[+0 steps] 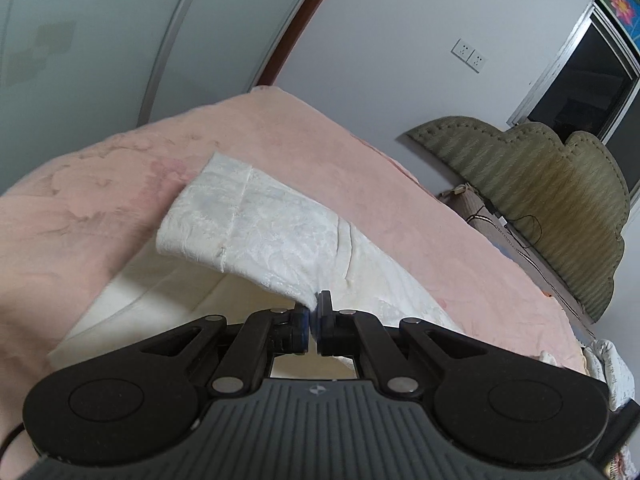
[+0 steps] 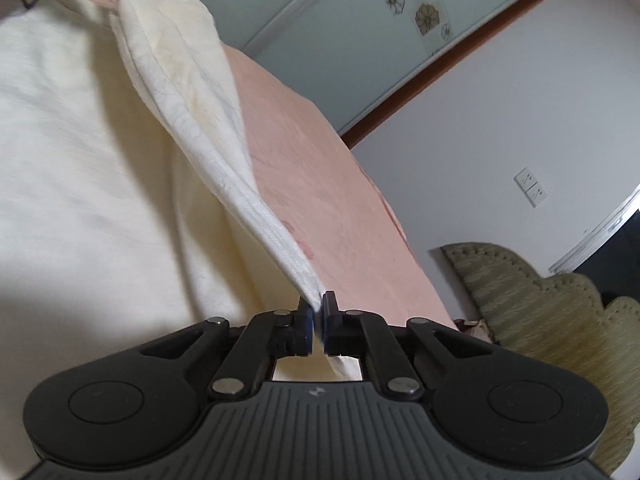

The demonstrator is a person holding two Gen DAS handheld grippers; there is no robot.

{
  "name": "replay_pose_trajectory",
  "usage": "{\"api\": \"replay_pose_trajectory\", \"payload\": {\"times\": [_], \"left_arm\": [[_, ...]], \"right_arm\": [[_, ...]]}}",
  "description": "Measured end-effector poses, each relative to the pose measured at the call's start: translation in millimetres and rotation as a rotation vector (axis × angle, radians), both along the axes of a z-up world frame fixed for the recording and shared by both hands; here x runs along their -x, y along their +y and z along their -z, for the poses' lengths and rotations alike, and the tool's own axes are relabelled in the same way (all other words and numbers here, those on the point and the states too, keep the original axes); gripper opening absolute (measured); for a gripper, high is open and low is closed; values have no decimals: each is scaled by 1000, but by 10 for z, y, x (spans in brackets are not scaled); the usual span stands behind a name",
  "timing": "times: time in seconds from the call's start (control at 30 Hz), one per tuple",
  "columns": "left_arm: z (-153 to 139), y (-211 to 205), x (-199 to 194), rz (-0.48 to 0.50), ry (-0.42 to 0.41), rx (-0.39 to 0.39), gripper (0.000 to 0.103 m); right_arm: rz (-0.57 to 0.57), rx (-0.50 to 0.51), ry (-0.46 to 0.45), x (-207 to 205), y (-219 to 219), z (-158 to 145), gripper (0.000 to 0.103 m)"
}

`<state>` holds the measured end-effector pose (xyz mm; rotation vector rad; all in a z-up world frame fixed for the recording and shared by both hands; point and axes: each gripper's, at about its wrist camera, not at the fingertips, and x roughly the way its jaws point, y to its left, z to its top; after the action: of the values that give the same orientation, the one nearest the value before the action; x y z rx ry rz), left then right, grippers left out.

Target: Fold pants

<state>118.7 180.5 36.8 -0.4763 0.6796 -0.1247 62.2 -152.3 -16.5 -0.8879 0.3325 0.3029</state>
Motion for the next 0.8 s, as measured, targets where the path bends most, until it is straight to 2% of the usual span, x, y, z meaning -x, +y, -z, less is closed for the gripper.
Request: {"api": "replay_pose_trajectory", "payload": {"times": [0.2, 0.37, 0.47, 0.6, 0.7, 0.8], "left_arm": [[59, 185, 290, 9, 25, -3, 3], [229, 363, 476, -2, 89, 21, 3], [278, 418, 616, -14, 81, 13, 3], [360, 356, 702, -14, 68, -65, 4], [420, 248, 727, -27, 64, -151, 5], [401, 148, 780, -48, 26, -226, 7]], "right_arm": [[2, -43, 8, 789, 62, -14, 5], [-4, -35, 47, 1166, 226, 127, 4], [0, -39, 49, 1315, 295, 197, 4], [31, -69, 27, 1468, 366, 258, 4], [48, -67, 41, 1519, 418, 363, 4], [56, -66, 59, 1500, 450, 433, 4]]}}
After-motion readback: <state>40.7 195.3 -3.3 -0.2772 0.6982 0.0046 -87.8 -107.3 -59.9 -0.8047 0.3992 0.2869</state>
